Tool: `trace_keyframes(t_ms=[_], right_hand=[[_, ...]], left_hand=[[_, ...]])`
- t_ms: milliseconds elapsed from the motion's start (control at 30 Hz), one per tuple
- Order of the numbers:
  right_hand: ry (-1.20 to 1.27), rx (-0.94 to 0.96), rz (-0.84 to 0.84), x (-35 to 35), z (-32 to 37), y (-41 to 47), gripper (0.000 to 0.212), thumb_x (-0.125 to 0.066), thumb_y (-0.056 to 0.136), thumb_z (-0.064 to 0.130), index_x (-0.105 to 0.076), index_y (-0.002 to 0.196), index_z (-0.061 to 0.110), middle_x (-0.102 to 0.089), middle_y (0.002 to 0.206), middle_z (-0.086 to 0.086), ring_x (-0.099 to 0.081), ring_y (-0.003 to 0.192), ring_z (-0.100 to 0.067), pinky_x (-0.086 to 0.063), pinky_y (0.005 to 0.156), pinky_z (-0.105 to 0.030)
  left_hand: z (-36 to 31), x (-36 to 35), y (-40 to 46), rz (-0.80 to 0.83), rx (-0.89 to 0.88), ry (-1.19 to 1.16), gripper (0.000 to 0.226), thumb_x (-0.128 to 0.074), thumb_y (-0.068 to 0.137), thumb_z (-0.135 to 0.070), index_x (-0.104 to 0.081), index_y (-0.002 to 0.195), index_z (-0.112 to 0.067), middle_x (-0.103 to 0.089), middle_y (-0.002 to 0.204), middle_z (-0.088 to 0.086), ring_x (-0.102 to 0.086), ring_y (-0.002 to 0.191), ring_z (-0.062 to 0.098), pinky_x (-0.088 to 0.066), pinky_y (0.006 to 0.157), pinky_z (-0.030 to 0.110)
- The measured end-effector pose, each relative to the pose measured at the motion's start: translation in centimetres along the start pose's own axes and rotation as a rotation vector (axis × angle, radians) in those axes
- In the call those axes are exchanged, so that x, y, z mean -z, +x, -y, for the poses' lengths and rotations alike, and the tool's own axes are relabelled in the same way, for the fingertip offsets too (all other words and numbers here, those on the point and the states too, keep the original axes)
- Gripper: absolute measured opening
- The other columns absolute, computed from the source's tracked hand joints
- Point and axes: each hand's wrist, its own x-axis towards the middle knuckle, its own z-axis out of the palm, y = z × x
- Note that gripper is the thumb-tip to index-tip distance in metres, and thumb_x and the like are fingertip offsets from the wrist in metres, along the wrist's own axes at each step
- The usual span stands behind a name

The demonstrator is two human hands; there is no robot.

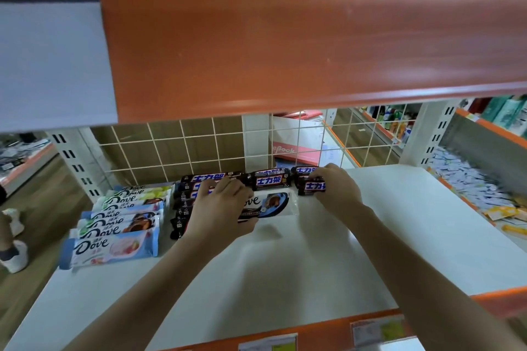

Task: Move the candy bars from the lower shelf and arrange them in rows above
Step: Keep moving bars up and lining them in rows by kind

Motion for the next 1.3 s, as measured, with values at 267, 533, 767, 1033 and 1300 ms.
trace_keyframes(t_ms=[267, 533, 767, 1033, 1300], right_hand=[[0.009, 0.015, -0.003, 0.2, 0.1, -0.1, 0.042, -0.071, 0.077, 0.012, -0.064, 0.117, 0.019, -0.059, 0.108, -0.005, -0.053, 0.101, -0.023, -0.046, 0.083, -0.035], [-0.046, 0.090, -0.063, 0.8, 1.0, -1.0, 0.037, -0.070, 0.080, 0.016, -0.063, 0.116, 0.018, -0.060, 0.107, -0.004, -0.051, 0.101, -0.024, -0.040, 0.082, -0.034], [-0.097, 0.151, -0.079, 1.0, 3.2, -1.6, 0.036, -0.068, 0.083, 0.019, -0.062, 0.118, 0.025, -0.060, 0.110, 0.000, -0.050, 0.106, -0.022, -0.036, 0.084, -0.032], [-0.091, 0.221, -0.090, 0.8, 6.0, -2.8, 0.030, -0.064, 0.086, 0.020, -0.062, 0.115, 0.025, -0.060, 0.107, 0.003, -0.050, 0.107, -0.020, -0.034, 0.093, -0.036], [-0.047, 0.341, -0.036, 0.2, 10.4, -4.2, 0.034, -0.063, 0.088, 0.030, -0.061, 0.121, 0.024, -0.059, 0.124, 0.004, -0.048, 0.121, -0.018, -0.032, 0.100, -0.037]], left_hand=[[0.4, 0.3, -0.7, 0.009, 0.008, 0.020, 0.049, -0.082, 0.052, -0.048, -0.070, 0.093, -0.023, -0.065, 0.087, -0.009, -0.063, 0.085, 0.016, -0.048, 0.079, 0.040], [1.2, 0.7, -1.4, -0.005, 0.029, 0.046, 0.049, -0.082, 0.052, -0.048, -0.071, 0.091, -0.021, -0.066, 0.087, -0.006, -0.063, 0.083, 0.018, -0.049, 0.076, 0.040], [2.1, 1.1, -2.4, -0.007, 0.052, 0.050, 0.050, -0.083, 0.052, -0.047, -0.071, 0.092, -0.020, -0.066, 0.085, -0.005, -0.063, 0.081, 0.020, -0.049, 0.072, 0.040], [4.1, 2.4, -5.3, -0.019, 0.119, 0.043, 0.052, -0.085, 0.047, -0.045, -0.071, 0.093, -0.023, -0.066, 0.087, -0.006, -0.063, 0.082, 0.020, -0.047, 0.071, 0.040], [7.8, 4.6, -8.9, 0.051, 0.277, 0.013, 0.048, -0.083, 0.055, -0.041, -0.071, 0.099, -0.025, -0.067, 0.095, -0.003, -0.062, 0.089, 0.025, -0.043, 0.078, 0.044]])
